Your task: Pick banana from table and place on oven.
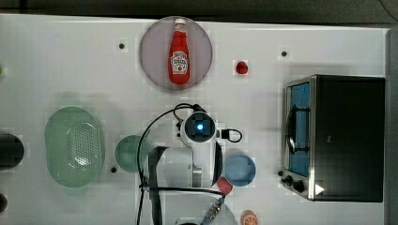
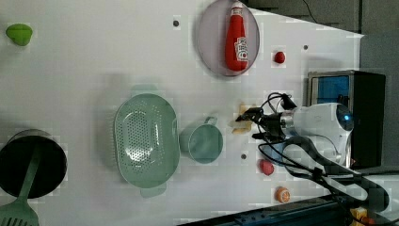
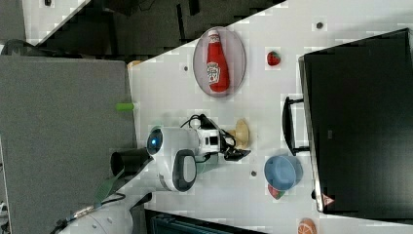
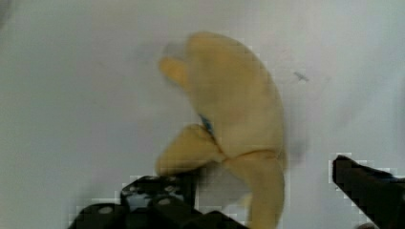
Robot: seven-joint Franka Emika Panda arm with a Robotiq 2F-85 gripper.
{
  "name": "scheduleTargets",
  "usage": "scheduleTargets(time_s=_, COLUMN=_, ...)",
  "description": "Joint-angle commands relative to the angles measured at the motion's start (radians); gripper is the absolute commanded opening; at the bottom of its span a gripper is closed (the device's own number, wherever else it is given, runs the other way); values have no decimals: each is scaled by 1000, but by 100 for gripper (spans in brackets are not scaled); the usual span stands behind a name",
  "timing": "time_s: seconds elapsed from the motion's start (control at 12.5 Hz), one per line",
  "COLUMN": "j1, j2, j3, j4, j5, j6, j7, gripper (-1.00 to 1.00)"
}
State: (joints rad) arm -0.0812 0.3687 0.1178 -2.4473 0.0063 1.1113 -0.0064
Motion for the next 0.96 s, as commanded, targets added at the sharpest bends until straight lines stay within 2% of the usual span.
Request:
scheduleTargets(time_s=0.08, j1=4, j2=-12, j3=-10, j4=5, j5=8, j6=83, j7=-3, gripper=69)
scheduleTargets(time_s=0.24, j1=5, j2=-8, j3=-8, j4=7, j5=8, j6=98, j7=-3, gripper=18)
scheduleTargets(time_s=0.48, j1=5, j2=-8, j3=-8, j4=7, j5=8, j6=98, j7=-3, gripper=-48)
scheduleTargets(time_s=0.72, j1=5, j2=-42, j3=-6, j4=7, j5=8, j6=83, j7=-3, gripper=-53)
scheduleTargets(time_s=0.96, j1=5, j2=-207, j3=0, j4=18, j5=9, j6=-39, j7=-3, gripper=-53)
